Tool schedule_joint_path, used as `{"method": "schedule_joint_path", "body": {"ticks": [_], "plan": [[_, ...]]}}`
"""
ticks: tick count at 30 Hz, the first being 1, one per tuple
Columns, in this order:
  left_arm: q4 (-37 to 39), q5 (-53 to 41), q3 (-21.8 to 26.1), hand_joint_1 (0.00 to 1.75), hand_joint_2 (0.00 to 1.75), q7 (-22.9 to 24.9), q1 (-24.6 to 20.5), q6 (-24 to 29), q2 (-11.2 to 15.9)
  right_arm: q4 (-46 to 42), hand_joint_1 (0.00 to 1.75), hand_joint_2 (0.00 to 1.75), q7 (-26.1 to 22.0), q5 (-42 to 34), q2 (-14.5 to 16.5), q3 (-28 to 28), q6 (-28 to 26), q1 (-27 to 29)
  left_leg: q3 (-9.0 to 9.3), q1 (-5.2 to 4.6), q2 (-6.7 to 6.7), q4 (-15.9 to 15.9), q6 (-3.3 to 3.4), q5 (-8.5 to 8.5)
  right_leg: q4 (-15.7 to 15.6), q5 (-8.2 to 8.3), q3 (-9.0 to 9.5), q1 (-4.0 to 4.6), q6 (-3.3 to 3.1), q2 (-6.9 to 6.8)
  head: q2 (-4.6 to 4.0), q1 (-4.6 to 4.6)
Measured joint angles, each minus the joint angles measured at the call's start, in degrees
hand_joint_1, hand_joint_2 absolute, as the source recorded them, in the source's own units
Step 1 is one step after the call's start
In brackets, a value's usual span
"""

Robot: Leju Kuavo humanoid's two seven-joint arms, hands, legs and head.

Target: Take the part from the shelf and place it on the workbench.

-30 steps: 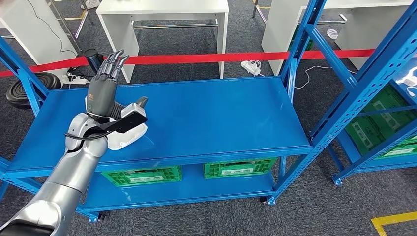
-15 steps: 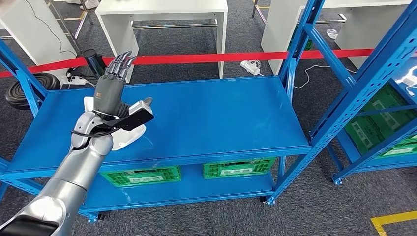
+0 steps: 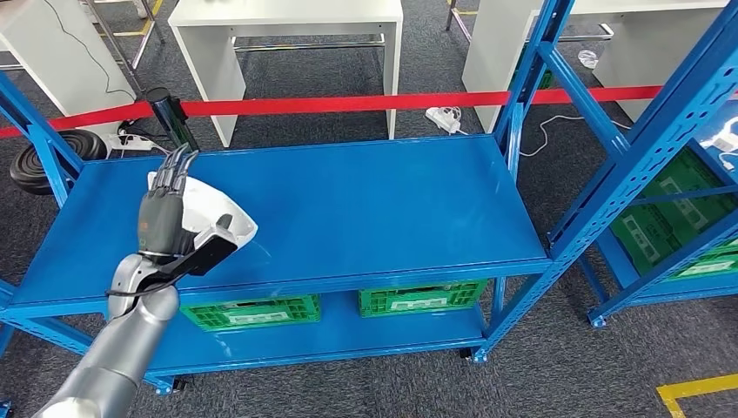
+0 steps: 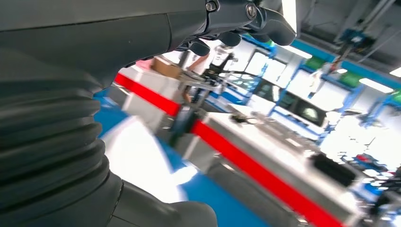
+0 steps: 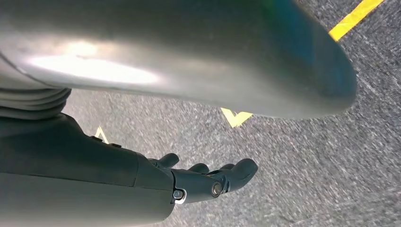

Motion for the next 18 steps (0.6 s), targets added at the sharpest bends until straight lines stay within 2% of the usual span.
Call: {"method": "schedule_joint_path", "body": {"ticks": [2, 5, 11, 18], "plan": [[-0.6, -0.8, 1.1, 0.00, 1.75, -0.7, 1.6, -0.6, 0.9, 0.0, 0.00, 0.00, 1.5, -0.7, -0.6, -0.2, 1.1, 0.0, 0.00, 0.01, -0.06, 0.0, 0.00, 0.00, 0.0, -0.04, -0.04, 0.00, 0.01, -0.06, 0.00, 0.00], [-0.4, -3.1, 1.4, 0.00, 1.75, -0.7, 1.2, -2.4, 1.0, 0.0, 0.00, 0.00, 3.5, -1.5, -1.2, -0.5, 2.5, 0.0, 0.00, 0.03, -0.24, 0.0, 0.00, 0.00, 0.0, -0.07, 0.00, 0.00, 0.00, -0.23, 0.00, 0.00], [0.9, -7.5, 0.5, 0.00, 1.75, 2.4, -2.7, -4.1, -1.4, 0.0, 0.00, 0.00, 3.6, -1.7, -1.4, -1.2, 2.8, -0.1, 0.05, 0.01, -0.19, 0.0, 0.01, 0.01, 0.0, 0.00, 0.10, -0.02, 0.08, -0.16, 0.00, 0.02], [3.6, -9.1, -1.8, 0.00, 1.75, 1.4, -7.9, -7.7, -3.6, 0.0, 0.00, 0.00, 0.7, -0.7, -1.4, -1.5, 4.4, -0.2, 0.09, 0.02, -0.22, 0.0, 0.01, 0.01, 0.0, 0.01, 0.12, -0.01, 0.10, -0.18, 0.00, 0.01]]}}
